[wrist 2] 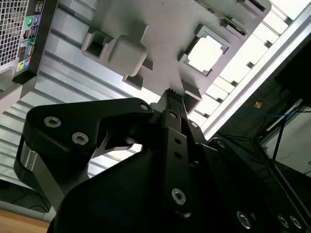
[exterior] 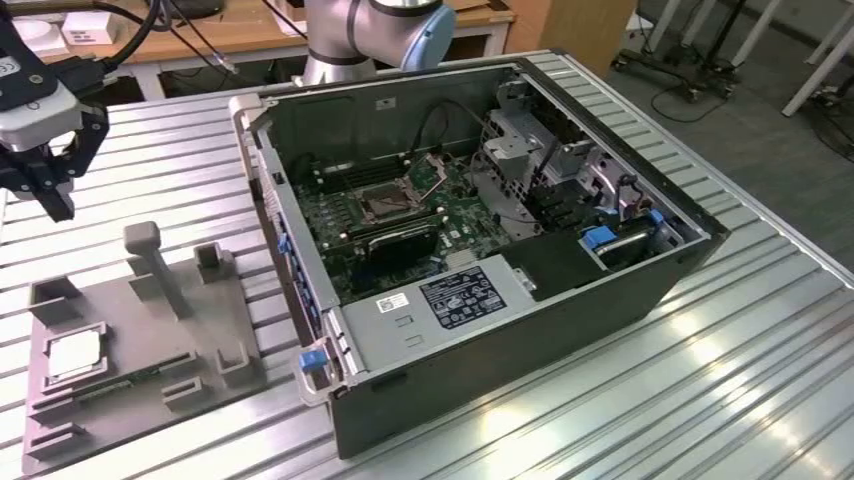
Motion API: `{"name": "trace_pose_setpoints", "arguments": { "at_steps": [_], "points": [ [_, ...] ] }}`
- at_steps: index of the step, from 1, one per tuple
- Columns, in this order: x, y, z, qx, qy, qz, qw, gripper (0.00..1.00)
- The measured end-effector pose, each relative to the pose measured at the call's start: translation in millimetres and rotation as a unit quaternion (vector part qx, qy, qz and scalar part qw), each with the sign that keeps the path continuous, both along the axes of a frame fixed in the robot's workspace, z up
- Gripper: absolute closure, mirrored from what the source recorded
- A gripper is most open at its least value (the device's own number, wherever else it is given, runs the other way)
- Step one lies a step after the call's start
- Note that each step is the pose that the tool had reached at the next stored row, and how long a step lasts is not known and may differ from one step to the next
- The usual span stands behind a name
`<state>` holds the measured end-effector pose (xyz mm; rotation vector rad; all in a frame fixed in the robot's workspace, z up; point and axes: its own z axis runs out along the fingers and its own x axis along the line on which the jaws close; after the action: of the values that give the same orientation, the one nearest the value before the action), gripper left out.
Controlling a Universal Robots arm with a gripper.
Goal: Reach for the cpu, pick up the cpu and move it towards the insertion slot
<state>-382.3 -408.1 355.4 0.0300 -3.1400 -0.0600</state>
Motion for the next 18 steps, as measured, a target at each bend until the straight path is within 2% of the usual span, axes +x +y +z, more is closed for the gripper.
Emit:
{"name": "trace_pose_setpoints", "arguments": {
  "at_steps": [9,18],
  "points": [
    [-4.3,0.0,0.0,0.0,0.0,0.0,1.0,0.9],
    [-15.8,-0.1,-0.5,0.0,0.0002,0.0,1.0,0.9]
  ]
}}
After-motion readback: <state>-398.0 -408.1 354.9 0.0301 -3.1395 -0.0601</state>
